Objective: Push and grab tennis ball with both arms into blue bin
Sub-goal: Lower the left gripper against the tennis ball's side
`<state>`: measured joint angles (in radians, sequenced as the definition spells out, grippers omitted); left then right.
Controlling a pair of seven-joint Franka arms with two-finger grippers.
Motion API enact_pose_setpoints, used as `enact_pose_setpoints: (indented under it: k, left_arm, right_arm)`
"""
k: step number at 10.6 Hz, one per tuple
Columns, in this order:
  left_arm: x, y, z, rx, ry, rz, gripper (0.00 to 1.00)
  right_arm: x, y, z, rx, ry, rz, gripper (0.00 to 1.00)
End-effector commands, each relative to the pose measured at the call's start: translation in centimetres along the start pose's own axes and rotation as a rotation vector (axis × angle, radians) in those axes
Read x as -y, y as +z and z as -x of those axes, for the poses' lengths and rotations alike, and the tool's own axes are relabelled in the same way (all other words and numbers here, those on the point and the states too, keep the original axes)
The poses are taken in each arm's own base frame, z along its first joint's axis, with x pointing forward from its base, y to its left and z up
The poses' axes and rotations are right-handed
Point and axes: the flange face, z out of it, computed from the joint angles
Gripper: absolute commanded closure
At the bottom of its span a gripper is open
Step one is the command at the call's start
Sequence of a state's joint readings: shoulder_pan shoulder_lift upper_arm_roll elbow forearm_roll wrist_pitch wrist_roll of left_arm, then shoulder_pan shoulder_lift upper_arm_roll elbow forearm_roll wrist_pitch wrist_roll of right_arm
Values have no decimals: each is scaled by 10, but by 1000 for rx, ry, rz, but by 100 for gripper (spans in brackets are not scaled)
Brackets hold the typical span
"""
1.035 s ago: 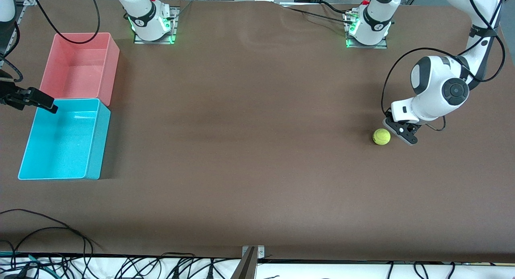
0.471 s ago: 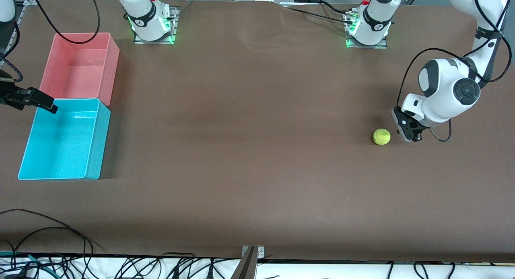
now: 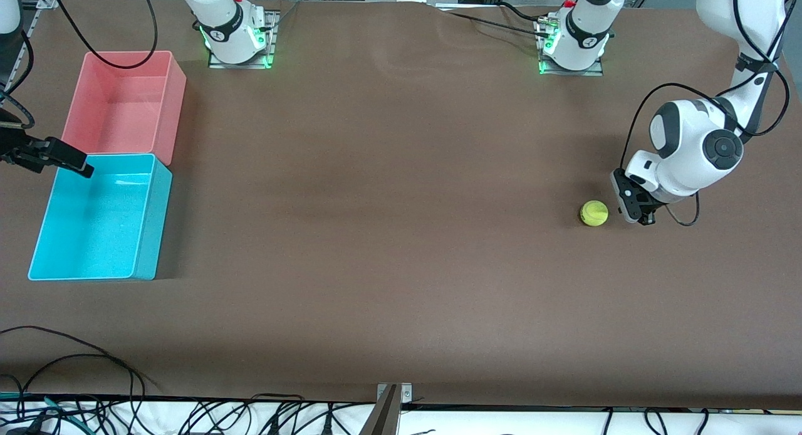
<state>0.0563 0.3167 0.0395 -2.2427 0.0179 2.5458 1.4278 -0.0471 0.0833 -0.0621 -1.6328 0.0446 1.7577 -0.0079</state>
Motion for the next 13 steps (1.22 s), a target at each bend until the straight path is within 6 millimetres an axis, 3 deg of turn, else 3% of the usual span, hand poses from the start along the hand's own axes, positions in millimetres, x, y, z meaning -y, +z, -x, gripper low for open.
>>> enact_pose_setpoints:
  k: [1,3,9,12,13]
  left_arm:
    - [6,22,3,-21,31,-10,100]
    - [5,34,3,-26,33,-3,100]
    - [3,42,0,-38,38,-3,100]
    - [1,48,-14,-43,40,0,100]
    - [-2,48,-37,-79,-7,7,100]
  right_arm:
    - [-5,-5,-3,-10,13,-23,0]
    - [-5,-5,-3,-10,13,-23,0]
    - [-5,-4,-4,-13,13,-23,0]
    - [-5,-4,-4,-13,13,-23,0]
    - [-5,-4,-4,-13,13,-23,0]
